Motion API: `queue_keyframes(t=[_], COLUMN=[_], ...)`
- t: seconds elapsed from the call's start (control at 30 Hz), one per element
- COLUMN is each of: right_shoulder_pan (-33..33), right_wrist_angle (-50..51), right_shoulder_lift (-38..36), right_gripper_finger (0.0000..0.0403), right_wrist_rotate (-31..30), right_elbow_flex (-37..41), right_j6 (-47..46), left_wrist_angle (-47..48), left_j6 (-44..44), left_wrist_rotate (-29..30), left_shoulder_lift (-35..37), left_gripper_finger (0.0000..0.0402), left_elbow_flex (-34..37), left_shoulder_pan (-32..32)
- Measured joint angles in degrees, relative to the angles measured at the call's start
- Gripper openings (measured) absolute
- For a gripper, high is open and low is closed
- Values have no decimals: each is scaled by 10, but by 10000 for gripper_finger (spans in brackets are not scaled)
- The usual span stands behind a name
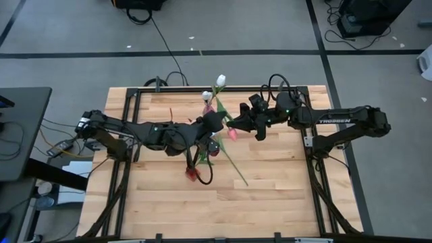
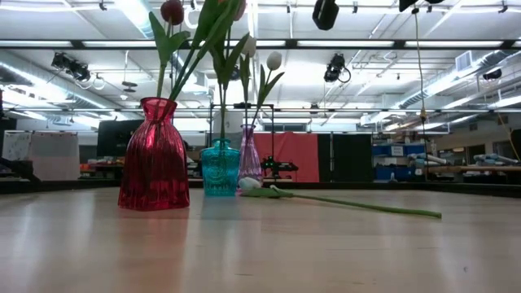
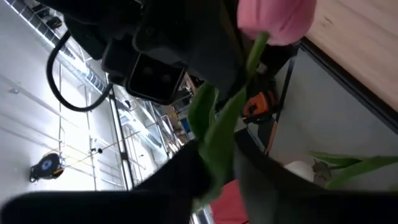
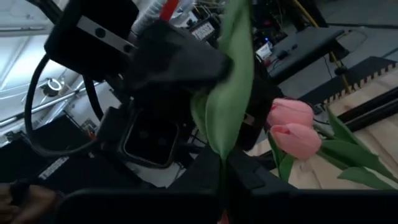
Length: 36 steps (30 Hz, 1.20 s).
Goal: Sort flowers into vase by color
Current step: Put the pink flower into the blue vase
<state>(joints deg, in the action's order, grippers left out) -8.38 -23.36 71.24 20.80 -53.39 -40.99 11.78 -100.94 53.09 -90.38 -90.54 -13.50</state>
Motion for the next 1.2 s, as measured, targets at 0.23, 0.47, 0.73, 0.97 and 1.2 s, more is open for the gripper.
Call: queue_keyframes(t=[0.23, 0.47, 0.73, 0.97, 1.2], right_shoulder_pan=[0, -25, -65, -52, -14], right_wrist_angle=[-8, -4, 48, 131, 157], right_shoulder_lift=[-2, -21, -107, -145, -143], right_gripper_finger=[64, 157, 194, 193, 192], right_wrist_rotate=[-10, 41, 59, 30, -8], right_elbow_flex=[0, 0, 0, 0, 8], right_j6=[22, 35, 88, 133, 159], left_wrist_angle=[2, 5, -35, -29, 75], left_j6=[7, -5, 120, 346, 662], left_wrist_rotate=[2, -2, -96, -229, -380], left_shoulder_lift=[0, 5, 76, 177, 282], left_gripper_finger=[16, 6, 6, 6, 6], left_elbow_flex=[0, 0, 0, 0, -1], left_shoulder_pan=[0, -12, -24, -24, 47])
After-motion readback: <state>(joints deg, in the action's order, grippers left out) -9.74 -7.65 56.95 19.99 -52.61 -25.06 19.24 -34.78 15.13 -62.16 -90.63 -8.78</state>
